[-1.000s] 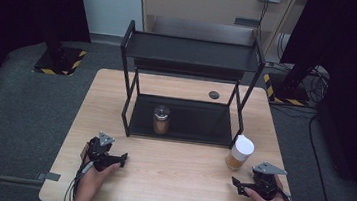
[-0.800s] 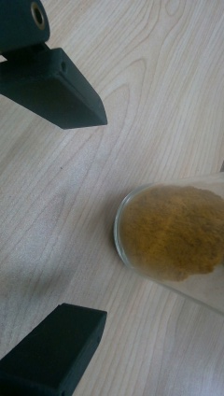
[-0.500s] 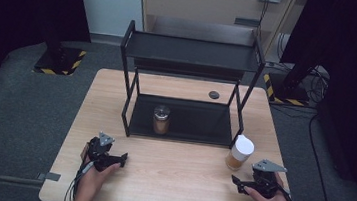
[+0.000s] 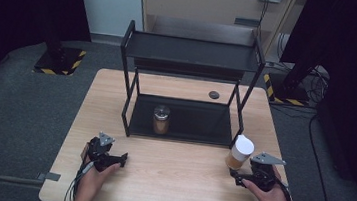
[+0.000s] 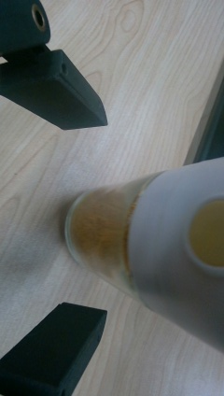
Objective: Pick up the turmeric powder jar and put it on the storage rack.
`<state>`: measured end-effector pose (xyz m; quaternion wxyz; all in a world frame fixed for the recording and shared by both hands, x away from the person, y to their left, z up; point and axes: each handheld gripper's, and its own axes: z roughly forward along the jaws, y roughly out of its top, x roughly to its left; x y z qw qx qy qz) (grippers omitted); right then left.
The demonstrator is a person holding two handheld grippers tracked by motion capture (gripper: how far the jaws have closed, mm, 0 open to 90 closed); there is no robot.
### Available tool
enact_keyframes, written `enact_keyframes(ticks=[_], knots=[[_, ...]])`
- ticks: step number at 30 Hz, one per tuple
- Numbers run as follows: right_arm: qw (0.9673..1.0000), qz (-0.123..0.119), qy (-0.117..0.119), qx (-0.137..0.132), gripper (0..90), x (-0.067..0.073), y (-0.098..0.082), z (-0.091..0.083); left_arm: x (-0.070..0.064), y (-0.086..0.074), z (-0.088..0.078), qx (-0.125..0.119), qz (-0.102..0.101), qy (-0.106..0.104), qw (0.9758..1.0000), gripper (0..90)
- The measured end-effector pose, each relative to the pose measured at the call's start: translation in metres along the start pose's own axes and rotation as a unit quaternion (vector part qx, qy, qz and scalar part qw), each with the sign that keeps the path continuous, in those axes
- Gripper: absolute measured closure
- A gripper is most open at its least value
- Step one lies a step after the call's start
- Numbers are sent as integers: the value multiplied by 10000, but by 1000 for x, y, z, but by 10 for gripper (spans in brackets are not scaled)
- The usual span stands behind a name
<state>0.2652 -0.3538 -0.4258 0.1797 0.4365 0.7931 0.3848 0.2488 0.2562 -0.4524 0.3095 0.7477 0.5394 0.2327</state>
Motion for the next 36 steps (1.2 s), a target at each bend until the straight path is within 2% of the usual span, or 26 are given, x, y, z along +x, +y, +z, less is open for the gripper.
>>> enact_keyframes(ticks=[17,27,36], knots=[[9998,126,-108,-68,119,0,11,9,-1,0,0,1,-14,14,10000,0],[9995,169,-240,-115,165,5,14,14,-1,0,0,1,-14,14,10000,0],[9993,230,-239,-163,191,7,16,17,-1,0,0,2,-14,15,10000,0]])
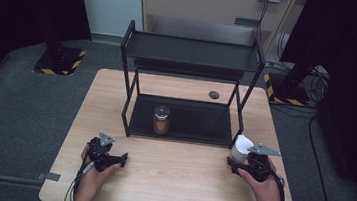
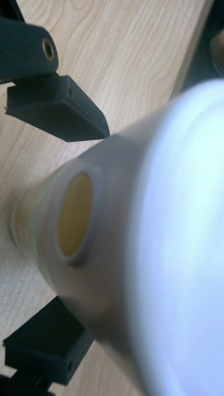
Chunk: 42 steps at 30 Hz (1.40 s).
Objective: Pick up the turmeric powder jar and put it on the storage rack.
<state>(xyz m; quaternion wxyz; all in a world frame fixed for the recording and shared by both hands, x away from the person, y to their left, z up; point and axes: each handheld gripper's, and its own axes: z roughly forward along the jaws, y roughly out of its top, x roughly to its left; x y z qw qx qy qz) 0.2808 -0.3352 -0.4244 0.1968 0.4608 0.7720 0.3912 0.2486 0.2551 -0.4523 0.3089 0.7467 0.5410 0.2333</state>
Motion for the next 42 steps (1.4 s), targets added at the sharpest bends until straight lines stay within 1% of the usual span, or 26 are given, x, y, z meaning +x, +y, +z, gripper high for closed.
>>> enact_keyframes(ticks=[9,16,24,31,38,42], knots=[[10000,34,-15,-80,226,1,1,2,0,0,0,-1,-2,0,10000,0],[9999,18,-135,-96,256,5,1,5,0,0,0,0,-3,0,10000,0],[9997,39,-192,-166,293,7,1,8,0,0,0,3,-6,3,10000,0],[9993,-76,-301,-201,314,13,-1,9,-1,0,0,7,-6,4,10000,0],[9990,-108,-362,-238,318,16,-4,7,-1,1,0,10,-6,5,10000,0],[9987,-148,-441,-229,318,19,-4,5,-1,1,0,12,-6,5,10000,0]])
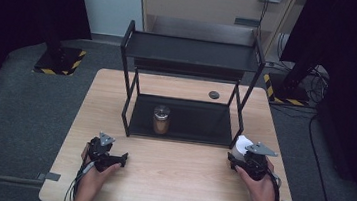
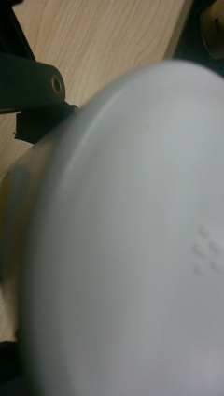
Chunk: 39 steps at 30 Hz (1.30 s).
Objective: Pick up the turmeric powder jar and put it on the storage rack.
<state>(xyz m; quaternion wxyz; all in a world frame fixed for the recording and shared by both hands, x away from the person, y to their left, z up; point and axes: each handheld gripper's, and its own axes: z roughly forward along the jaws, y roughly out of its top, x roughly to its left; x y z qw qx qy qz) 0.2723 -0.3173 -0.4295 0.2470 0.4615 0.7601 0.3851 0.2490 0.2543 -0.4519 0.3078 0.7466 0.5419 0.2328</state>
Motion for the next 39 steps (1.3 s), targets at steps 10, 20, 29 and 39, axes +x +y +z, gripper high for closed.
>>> enact_keyframes(ticks=[10,20,29,39], knots=[[10000,-27,34,11,318,9,9,-11,0,0,0,3,0,1,10000,0],[9999,-49,134,96,318,25,22,-11,0,0,0,1,0,1,10000,0],[9997,-110,189,130,318,40,34,-6,0,0,0,4,0,2,10000,0],[9996,-123,186,181,319,52,44,1,0,-1,0,-12,-3,1,10000,0]])
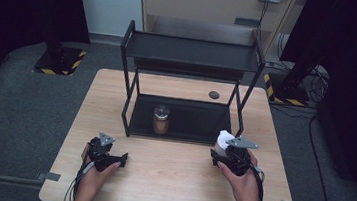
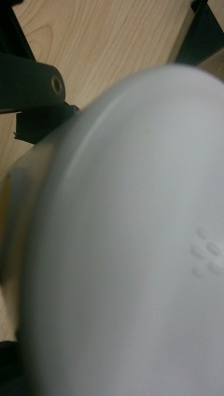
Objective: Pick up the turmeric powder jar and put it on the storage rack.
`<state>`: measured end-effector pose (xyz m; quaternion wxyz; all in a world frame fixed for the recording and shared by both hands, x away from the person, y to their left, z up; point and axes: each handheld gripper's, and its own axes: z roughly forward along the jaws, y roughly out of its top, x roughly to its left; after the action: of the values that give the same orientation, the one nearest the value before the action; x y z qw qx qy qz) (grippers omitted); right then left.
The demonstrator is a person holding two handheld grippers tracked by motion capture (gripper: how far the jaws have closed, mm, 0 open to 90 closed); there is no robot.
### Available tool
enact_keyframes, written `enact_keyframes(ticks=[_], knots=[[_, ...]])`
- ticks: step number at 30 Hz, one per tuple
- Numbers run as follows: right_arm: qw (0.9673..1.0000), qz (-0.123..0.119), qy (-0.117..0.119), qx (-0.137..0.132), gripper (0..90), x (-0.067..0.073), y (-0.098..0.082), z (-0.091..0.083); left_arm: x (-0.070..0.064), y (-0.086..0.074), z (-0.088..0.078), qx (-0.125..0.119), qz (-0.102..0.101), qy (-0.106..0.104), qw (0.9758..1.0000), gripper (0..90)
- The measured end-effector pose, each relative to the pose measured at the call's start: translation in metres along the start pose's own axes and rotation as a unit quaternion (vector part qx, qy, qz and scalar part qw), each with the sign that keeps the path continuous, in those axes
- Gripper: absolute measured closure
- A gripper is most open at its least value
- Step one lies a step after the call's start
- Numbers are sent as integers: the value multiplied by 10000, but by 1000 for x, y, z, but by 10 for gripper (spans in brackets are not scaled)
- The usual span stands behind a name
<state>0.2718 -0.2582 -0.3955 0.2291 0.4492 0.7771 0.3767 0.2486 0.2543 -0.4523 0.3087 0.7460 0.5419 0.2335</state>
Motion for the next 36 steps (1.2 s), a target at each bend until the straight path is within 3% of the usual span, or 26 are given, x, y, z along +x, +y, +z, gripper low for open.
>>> enact_keyframes(ticks=[18,36], knots=[[10000,39,-6,-1,319,16,14,13,0,0,0,-2,0,2,10000,0],[9996,210,-179,7,319,16,29,25,-1,0,0,-3,-12,18,10000,0]])
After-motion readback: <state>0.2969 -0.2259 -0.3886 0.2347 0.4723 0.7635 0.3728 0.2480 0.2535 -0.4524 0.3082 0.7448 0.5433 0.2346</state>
